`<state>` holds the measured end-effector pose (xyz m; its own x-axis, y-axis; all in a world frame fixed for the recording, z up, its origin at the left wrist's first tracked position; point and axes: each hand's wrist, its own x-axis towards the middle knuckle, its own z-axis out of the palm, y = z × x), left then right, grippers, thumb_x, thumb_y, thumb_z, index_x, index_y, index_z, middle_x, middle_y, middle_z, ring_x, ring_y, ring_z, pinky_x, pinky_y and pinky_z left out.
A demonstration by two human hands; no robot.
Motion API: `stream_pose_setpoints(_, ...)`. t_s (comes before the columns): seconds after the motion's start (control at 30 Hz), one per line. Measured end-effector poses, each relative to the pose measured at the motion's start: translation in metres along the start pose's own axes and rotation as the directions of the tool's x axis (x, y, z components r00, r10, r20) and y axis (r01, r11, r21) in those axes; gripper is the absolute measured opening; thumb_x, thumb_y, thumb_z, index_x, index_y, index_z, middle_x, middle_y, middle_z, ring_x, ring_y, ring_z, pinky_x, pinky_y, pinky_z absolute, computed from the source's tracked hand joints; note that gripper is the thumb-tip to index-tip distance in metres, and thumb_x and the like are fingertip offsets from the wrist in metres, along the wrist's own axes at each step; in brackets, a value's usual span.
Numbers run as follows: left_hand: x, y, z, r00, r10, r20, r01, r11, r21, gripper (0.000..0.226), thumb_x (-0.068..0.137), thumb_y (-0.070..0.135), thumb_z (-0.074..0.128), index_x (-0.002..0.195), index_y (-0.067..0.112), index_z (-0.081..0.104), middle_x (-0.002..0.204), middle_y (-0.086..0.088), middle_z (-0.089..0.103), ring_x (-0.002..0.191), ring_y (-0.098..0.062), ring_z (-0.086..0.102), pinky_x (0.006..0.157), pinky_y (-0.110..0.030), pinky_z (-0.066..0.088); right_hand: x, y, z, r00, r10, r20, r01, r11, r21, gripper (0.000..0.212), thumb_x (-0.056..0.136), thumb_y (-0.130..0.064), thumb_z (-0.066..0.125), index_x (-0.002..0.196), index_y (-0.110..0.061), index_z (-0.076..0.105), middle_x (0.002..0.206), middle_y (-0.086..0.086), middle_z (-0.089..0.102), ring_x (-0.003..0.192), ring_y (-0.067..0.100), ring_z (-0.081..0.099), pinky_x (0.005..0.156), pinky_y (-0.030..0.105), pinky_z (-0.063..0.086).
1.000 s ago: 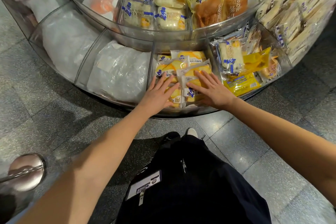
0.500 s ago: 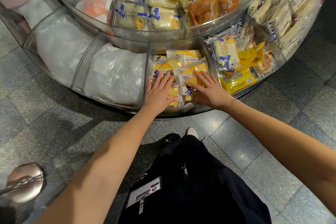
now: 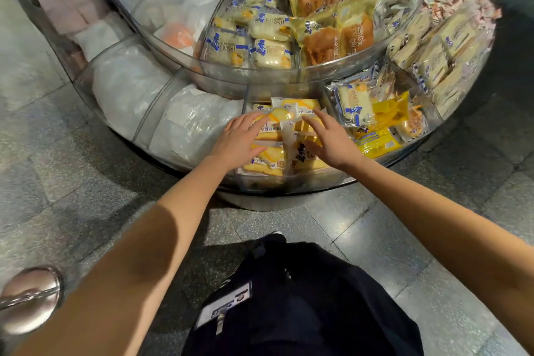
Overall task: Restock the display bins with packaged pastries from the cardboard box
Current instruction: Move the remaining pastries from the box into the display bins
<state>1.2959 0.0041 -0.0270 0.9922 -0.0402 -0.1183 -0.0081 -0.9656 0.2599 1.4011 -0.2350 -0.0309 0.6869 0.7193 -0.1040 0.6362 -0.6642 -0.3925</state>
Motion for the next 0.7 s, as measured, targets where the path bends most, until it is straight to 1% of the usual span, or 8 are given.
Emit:
stream_pose_setpoints(0.07, -0.007, -0.001, -0.009, 0.999, -0.023, -0.035, 0.022, 1.000, -0.009, 0.071, 0.096, 0.046, 0.053, 0.155, 0.021, 0.022, 0.160, -0.003, 0.022, 0.146, -0.023, 0.020, 0.119, -0.040, 0.014, 0.005, -0.006, -0.005, 1.000, -0.020, -0.005, 0.020, 1.000, -0.001, 0.063, 0.097, -0.029, 0.057, 0.152, -0.016, 0.030, 0.159, 0.018, 0.020, 0.141, 0.040, 0.029, 0.113, 0.049, 0.029)
stream_pose_setpoints(0.13, -0.015, -0.001, -0.016, 0.996, -0.059, -0.063, 0.057, 0.998, -0.038, 0.072, 0.095, 0.048, 0.052, 0.155, 0.023, 0.022, 0.158, -0.002, 0.025, 0.145, -0.022, 0.022, 0.119, -0.041, 0.018, 0.010, -0.014, -0.009, 0.999, -0.053, 0.001, 0.053, 0.999, 0.001, 0.065, 0.096, -0.028, 0.059, 0.152, -0.015, 0.029, 0.158, 0.019, 0.022, 0.140, 0.040, 0.030, 0.113, 0.049, 0.029)
stream_pose_setpoints(0.27, -0.042, 0.001, -0.030, 0.977, -0.195, -0.092, 0.186, 0.978, -0.097, 0.069, 0.097, 0.042, 0.054, 0.155, 0.025, 0.021, 0.158, -0.002, 0.024, 0.145, -0.023, 0.021, 0.118, -0.043, 0.020, 0.019, -0.034, -0.014, 0.984, -0.175, 0.031, 0.175, 0.985, -0.004, 0.064, 0.095, -0.026, 0.060, 0.150, -0.010, 0.032, 0.154, 0.023, 0.029, 0.139, 0.042, 0.032, 0.111, 0.048, 0.030)
stream_pose_setpoints(0.4, -0.091, 0.010, -0.033, 0.930, -0.340, -0.142, 0.319, 0.936, -0.150, 0.068, 0.097, 0.036, 0.054, 0.155, 0.025, 0.020, 0.158, 0.000, 0.023, 0.144, -0.022, 0.020, 0.118, -0.043, 0.020, 0.019, -0.063, -0.008, 0.942, -0.320, 0.098, 0.323, 0.946, -0.011, 0.064, 0.093, -0.027, 0.062, 0.148, -0.007, 0.035, 0.148, 0.027, 0.034, 0.131, 0.046, 0.040, 0.106, 0.051, 0.038)
stream_pose_setpoints(0.47, -0.124, 0.018, -0.028, 0.896, -0.413, -0.160, 0.391, 0.907, -0.155, 0.068, 0.097, 0.038, 0.054, 0.155, 0.024, 0.021, 0.158, 0.000, 0.025, 0.144, -0.022, 0.021, 0.118, -0.045, 0.022, 0.012, -0.082, 0.000, 0.916, -0.378, 0.137, 0.381, 0.925, 0.006, 0.063, 0.093, -0.026, 0.061, 0.147, -0.006, 0.036, 0.147, 0.027, 0.036, 0.130, 0.046, 0.041, 0.106, 0.050, 0.038)
stream_pose_setpoints(0.57, -0.180, 0.029, -0.017, 0.833, -0.516, -0.200, 0.493, 0.856, -0.153, 0.068, 0.096, 0.037, 0.055, 0.154, 0.023, 0.022, 0.157, -0.002, 0.028, 0.143, -0.024, 0.025, 0.115, -0.049, 0.027, 0.000, -0.112, 0.016, 0.858, -0.477, 0.189, 0.482, 0.876, 0.021, 0.064, 0.094, -0.027, 0.059, 0.149, -0.007, 0.034, 0.149, 0.027, 0.033, 0.132, 0.045, 0.039, 0.109, 0.048, 0.036)
stream_pose_setpoints(0.63, -0.221, 0.039, -0.007, 0.768, -0.607, -0.205, 0.580, 0.794, -0.182, 0.068, 0.096, 0.036, 0.056, 0.155, 0.023, 0.023, 0.157, -0.003, 0.028, 0.142, -0.025, 0.026, 0.115, -0.049, 0.027, -0.011, -0.136, 0.027, 0.816, -0.530, 0.230, 0.538, 0.842, 0.030, 0.064, 0.096, -0.031, 0.057, 0.150, -0.009, 0.031, 0.151, 0.026, 0.031, 0.134, 0.044, 0.038, 0.109, 0.045, 0.034)
stream_pose_setpoints(0.7, -0.264, 0.047, 0.005, 0.685, -0.699, -0.207, 0.664, 0.715, -0.217, 0.069, 0.095, 0.034, 0.058, 0.154, 0.024, 0.024, 0.157, -0.002, 0.029, 0.142, -0.025, 0.028, 0.113, -0.046, 0.026, -0.026, -0.163, 0.039, 0.773, -0.575, 0.269, 0.584, 0.810, 0.054, 0.065, 0.097, -0.033, 0.056, 0.151, -0.010, 0.028, 0.152, 0.024, 0.030, 0.135, 0.042, 0.036, 0.111, 0.044, 0.032)
